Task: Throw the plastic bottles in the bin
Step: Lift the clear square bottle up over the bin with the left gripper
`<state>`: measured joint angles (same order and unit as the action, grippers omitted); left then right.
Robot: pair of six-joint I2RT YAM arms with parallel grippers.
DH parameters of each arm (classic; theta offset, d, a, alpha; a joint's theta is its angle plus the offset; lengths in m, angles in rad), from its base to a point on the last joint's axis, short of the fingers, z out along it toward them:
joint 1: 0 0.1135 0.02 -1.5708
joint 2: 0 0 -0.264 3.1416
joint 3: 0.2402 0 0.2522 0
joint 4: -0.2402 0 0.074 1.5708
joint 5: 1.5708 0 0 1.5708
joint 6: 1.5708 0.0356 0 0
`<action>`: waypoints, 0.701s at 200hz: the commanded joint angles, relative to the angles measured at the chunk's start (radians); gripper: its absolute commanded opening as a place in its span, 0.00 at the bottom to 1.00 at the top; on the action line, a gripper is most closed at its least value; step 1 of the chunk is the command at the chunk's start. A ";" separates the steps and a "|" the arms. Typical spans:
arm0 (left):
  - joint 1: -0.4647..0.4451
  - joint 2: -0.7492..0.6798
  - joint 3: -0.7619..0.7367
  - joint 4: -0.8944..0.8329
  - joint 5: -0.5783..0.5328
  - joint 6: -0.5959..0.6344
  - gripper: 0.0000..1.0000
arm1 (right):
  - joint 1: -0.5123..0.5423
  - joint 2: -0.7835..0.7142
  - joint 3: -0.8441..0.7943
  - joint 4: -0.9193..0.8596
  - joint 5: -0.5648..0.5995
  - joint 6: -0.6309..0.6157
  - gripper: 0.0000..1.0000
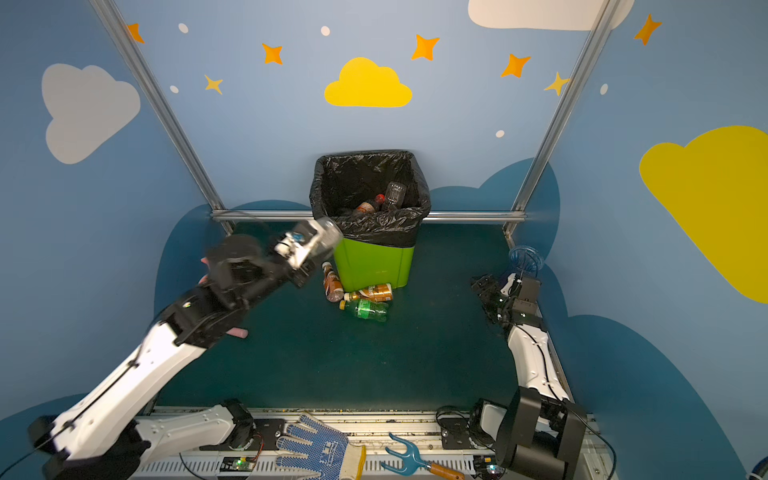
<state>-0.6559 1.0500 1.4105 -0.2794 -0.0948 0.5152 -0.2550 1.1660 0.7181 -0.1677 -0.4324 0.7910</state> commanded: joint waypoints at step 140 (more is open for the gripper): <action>0.174 0.680 0.666 0.341 0.194 -0.633 0.79 | -0.028 -0.138 0.018 -0.029 -0.037 0.002 0.95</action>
<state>-0.4835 1.7489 2.1403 0.0631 0.0422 0.0296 -0.2657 1.0634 0.7181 -0.1715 -0.4580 0.8078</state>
